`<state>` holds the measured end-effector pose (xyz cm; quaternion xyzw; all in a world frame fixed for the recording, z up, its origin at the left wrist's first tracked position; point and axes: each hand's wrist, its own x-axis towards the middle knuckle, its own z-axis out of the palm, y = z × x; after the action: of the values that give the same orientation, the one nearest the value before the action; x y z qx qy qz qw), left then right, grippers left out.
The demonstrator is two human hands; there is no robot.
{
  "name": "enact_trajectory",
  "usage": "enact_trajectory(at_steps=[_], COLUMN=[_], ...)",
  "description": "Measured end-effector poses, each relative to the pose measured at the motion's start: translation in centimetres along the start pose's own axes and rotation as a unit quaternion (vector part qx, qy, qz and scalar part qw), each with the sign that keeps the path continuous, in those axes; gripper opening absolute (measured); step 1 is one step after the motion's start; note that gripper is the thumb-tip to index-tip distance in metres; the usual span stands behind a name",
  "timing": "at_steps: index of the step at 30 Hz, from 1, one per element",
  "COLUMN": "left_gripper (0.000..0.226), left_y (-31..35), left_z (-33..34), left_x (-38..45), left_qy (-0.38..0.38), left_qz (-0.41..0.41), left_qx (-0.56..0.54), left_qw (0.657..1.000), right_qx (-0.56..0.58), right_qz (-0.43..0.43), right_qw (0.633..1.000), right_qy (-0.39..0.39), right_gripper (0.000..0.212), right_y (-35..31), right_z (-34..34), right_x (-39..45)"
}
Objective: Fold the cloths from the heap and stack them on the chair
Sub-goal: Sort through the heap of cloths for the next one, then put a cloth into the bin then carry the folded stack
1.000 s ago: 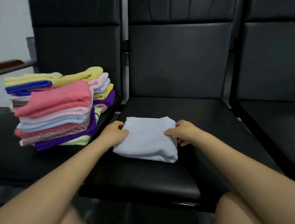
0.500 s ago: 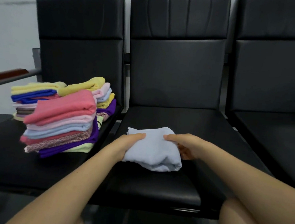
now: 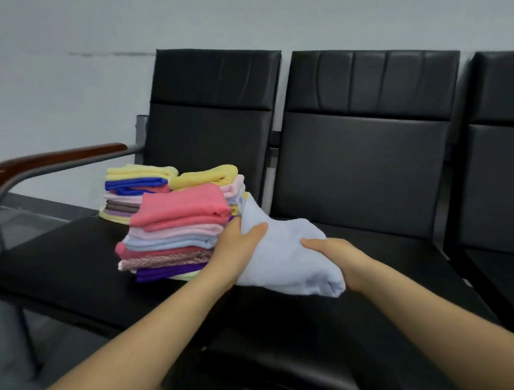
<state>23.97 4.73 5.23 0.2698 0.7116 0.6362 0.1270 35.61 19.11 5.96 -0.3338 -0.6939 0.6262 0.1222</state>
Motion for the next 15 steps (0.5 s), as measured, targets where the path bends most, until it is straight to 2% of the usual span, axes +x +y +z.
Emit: enact_trajectory(at_steps=[2,3,5,6,8,11,13,15], left_gripper=[0.038,0.034,0.022,0.025,0.033,0.045,0.063,0.087], left_y=[1.9,2.9,5.3,6.4,7.4,5.8,3.3,0.5], left_z=[-2.3,-3.5,-6.4,-8.2,-11.4,-15.0,-16.6,-17.6], left_x=[0.7,1.5,3.4,4.6,7.1,10.3,11.2,11.9], left_qy=[0.0,0.007,0.064,0.101,0.137,0.13,0.122,0.114], left_qz=[0.048,0.06,0.065,0.068,0.049,-0.02,-0.05,-0.09], left_qx=[0.022,0.04,0.104,0.13,0.154,0.19,0.227,0.286], left_qw=[0.999,0.997,0.99,0.984,0.977,0.973,0.965,0.947], right_qx=[0.01,0.014,0.04,0.06,0.075,0.064,0.011,-0.103], right_qz=[-0.036,-0.051,-0.075,-0.086,-0.104,-0.112,-0.103,-0.11], right_qw=[0.999,0.999,0.996,0.994,0.992,0.991,0.995,0.989], right_qy=[-0.005,-0.004,0.0,-0.007,-0.01,-0.032,-0.011,0.009], right_gripper=[0.036,0.032,0.033,0.041,0.052,0.055,0.055,0.057], right_y=[-2.8,-4.4,-8.1,-9.8,-12.2,-13.3,-12.3,-10.7], right_z=[1.5,2.3,4.1,5.4,7.7,11.3,13.6,15.2], right_x=[0.5,0.9,2.0,3.0,4.5,7.4,9.9,11.8])
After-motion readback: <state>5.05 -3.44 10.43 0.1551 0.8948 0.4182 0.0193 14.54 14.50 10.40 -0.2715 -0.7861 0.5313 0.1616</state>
